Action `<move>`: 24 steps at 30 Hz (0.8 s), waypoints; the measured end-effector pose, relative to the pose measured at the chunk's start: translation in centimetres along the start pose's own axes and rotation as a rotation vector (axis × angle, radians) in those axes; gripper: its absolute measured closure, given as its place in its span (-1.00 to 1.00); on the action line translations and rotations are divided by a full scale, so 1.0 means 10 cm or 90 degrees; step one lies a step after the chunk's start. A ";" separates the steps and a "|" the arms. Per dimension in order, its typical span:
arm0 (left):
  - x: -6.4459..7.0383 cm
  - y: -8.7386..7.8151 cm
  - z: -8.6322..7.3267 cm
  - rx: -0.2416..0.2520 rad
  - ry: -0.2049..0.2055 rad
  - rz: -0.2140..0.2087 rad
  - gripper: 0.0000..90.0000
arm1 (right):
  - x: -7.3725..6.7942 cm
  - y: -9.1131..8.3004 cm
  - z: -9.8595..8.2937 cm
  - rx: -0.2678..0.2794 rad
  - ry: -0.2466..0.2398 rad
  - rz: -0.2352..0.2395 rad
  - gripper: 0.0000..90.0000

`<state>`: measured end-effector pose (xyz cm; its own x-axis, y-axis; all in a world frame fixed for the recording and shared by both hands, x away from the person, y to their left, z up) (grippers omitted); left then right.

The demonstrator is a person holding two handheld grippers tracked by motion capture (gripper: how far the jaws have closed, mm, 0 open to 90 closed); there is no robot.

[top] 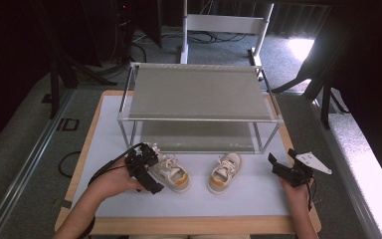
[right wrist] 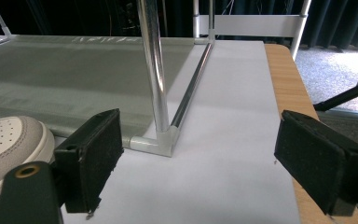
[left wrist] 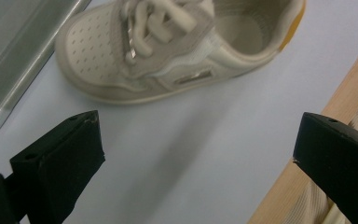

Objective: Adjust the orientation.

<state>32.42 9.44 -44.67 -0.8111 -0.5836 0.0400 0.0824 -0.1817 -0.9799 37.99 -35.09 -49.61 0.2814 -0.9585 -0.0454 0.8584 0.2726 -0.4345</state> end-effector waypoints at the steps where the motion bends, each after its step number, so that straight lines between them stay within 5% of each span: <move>1: 0.01 0.01 0.04 -0.005 0.005 0.002 -0.97 | 0.00 0.00 0.00 0.000 0.000 0.001 -0.68; 24: 0.32 0.11 0.52 -0.010 0.066 -0.017 -0.97 | 0.00 0.00 0.00 0.001 0.005 0.007 -0.68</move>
<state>32.97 3.25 -44.59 -0.8681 -0.4942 0.0464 0.0520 -0.1836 -0.9816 37.97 -35.11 -49.61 0.2876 -0.9561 -0.0567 0.8557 0.2831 -0.4333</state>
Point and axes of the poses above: each handheld gripper's, and its own axes: y roughly forward along the jaws, z roughly out of its top, x roughly to its right, the point moved 6 cm from there along y, roughly forward along the jaws, and after that the axes turned 8 degrees about -x, right-handed, at the moved point
